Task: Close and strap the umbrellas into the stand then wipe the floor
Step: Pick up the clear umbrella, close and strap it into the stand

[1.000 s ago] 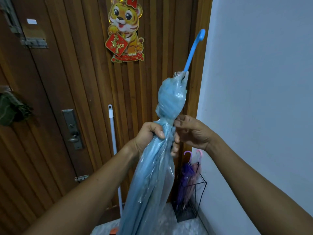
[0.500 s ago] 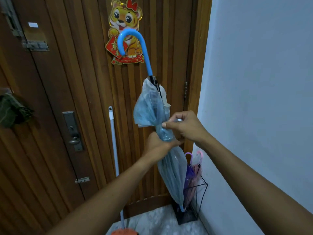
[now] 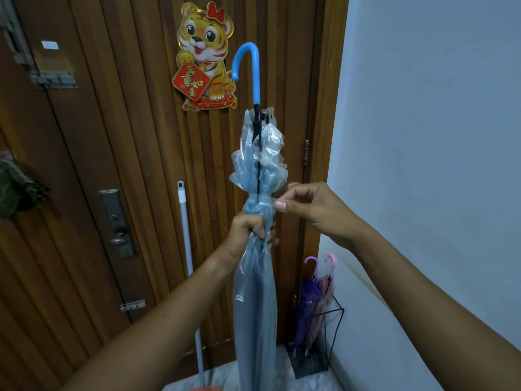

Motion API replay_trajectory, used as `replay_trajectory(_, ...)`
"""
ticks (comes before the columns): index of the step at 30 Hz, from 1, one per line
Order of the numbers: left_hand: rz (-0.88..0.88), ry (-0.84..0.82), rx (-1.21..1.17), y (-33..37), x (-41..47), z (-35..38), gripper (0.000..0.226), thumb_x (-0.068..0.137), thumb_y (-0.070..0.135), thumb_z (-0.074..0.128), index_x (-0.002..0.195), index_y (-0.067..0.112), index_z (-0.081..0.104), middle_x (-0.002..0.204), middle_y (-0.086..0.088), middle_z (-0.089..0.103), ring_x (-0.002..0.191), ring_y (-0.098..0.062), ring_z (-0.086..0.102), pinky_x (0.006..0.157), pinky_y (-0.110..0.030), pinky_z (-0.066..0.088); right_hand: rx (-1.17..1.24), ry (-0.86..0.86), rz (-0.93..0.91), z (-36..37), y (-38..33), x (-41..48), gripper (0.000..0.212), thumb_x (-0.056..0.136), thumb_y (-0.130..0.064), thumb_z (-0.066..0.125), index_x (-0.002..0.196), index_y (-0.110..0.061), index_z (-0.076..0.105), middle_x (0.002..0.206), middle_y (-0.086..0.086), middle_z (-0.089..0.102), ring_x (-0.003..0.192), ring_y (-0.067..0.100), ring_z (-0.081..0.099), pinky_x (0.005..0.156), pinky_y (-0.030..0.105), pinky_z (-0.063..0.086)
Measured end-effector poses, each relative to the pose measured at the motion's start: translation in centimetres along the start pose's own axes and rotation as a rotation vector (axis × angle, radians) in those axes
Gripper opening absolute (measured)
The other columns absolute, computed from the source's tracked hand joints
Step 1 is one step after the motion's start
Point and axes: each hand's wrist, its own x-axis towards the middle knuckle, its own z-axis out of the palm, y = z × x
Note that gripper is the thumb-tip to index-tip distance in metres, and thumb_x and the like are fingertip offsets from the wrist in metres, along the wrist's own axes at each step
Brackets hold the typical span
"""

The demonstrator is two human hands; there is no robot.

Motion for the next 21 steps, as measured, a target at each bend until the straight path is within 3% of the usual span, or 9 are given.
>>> replay_trajectory(2,-0.047,-0.111,-0.086,0.5,0.0,-0.3,0.056,0.019,0.013,0.068,0.071,0.003,0.049,0.046,-0.007,0.047,0.036,-0.017,0.047,0.053,-0.029,0.049,0.028,-0.032,-0.014,-0.1,-0.1,0.0,0.020,0.089,-0.019,0.071,0.091,0.001,0.071,0.085,-0.008,0.071,0.092,0.006,0.066,0.087,0.021,0.050)
replay_trajectory(5,-0.102,-0.321,-0.118,1.0,-0.4,-0.3,0.043,0.029,0.022,0.077,0.063,0.002,0.061,0.045,-0.007,0.050,0.038,-0.018,0.048,0.063,-0.032,0.046,0.100,-0.053,-0.016,0.2,-0.1,-0.1,0.014,0.087,-0.019,0.069,0.086,-0.005,0.067,0.087,-0.004,0.071,0.092,0.008,0.066,0.086,0.020,0.051)
replay_trajectory(9,-0.198,-0.416,-0.148,1.5,-0.6,-0.5,0.041,0.040,0.019,0.074,0.074,0.000,0.066,0.058,-0.014,0.057,0.049,-0.025,0.056,0.071,-0.036,0.048,0.165,0.000,0.008,0.3,0.2,0.3,0.014,0.085,-0.012,0.073,0.083,-0.002,0.064,0.090,0.001,0.073,0.095,0.012,0.070,0.086,0.023,0.053)
replay_trajectory(11,-0.187,-0.306,-0.036,1.7,-0.7,-0.7,0.046,0.048,0.015,0.070,0.088,-0.006,0.064,0.071,-0.020,0.061,0.062,-0.031,0.063,0.072,-0.039,0.052,0.121,0.074,0.024,0.2,0.3,0.5,0.014,0.086,-0.008,0.074,0.082,-0.001,0.063,0.091,0.004,0.074,0.095,0.015,0.071,0.085,0.025,0.055)
replay_trajectory(13,-0.085,-0.085,0.227,1.2,-0.9,-1.2,0.047,0.065,0.019,0.063,0.105,-0.007,0.062,0.089,-0.023,0.067,0.083,-0.035,0.067,0.080,-0.041,0.054,0.093,0.184,0.024,0.2,0.6,0.5,0.017,0.086,-0.006,0.075,0.079,-0.001,0.061,0.089,0.011,0.072,0.089,0.017,0.070,0.083,0.025,0.056)
replay_trajectory(16,0.114,0.044,0.433,-0.1,-1.6,-1.0,0.059,0.079,0.030,0.069,0.135,0.017,0.053,0.127,-0.012,0.065,0.118,-0.027,0.062,0.102,-0.042,0.049,0.047,0.321,0.015,0.7,0.7,0.5,0.017,0.085,-0.004,0.076,0.078,0.001,0.062,0.081,0.013,0.069,0.078,0.014,0.067,0.072,0.022,0.057)
replay_trajectory(19,0.181,0.108,0.585,-1.6,-2.0,0.5,0.063,0.085,0.021,0.074,0.140,0.030,0.042,0.130,0.007,0.062,0.120,-0.005,0.060,0.100,-0.023,0.051,-0.011,0.331,0.024,1.8,0.5,0.9,0.016,0.081,-0.006,0.081,0.076,-0.001,0.067,0.078,0.009,0.072,0.074,0.011,0.069,0.069,0.021,0.057)
replay_trajectory(21,0.152,0.226,0.524,-2.2,-1.8,1.1,0.051,0.086,0.012,0.068,0.130,0.027,0.050,0.118,0.001,0.066,0.109,-0.012,0.065,0.088,-0.027,0.054,-0.011,0.289,0.048,2.1,0.1,1.0,0.015,0.078,-0.009,0.085,0.075,-0.003,0.070,0.077,0.003,0.074,0.075,0.008,0.071,0.071,0.020,0.057)
